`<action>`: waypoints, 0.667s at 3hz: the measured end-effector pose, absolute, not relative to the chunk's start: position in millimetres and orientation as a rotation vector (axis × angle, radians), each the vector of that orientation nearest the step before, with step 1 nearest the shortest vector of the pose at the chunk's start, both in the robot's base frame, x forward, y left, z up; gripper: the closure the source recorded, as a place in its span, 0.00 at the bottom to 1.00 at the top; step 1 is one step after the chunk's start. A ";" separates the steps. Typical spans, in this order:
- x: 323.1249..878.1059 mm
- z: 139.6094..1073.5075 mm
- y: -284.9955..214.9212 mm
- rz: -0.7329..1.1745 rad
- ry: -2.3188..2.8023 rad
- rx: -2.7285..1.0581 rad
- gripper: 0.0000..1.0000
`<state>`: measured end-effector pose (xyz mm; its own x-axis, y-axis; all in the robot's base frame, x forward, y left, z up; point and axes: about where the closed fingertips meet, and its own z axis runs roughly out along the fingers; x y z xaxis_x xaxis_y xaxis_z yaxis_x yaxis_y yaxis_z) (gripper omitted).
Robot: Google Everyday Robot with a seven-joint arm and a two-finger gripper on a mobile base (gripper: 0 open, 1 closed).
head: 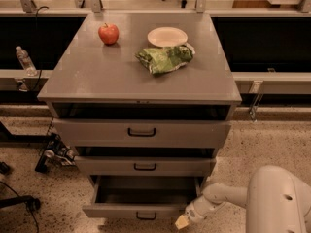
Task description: Close bottom drawer
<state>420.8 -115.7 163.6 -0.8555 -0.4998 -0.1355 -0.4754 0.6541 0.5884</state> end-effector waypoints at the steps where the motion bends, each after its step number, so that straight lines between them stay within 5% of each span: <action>1: 445.7 172.5 -108.8 -1.023 -2.862 0.921 1.00; 2: 445.7 172.5 -108.7 -1.023 -2.861 0.921 1.00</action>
Offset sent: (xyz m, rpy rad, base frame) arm 0.0219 0.0055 0.0080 0.0277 -0.0660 0.0161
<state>445.7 -108.7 172.5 -0.8313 -0.5117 -0.2169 -0.5333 0.6244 0.5707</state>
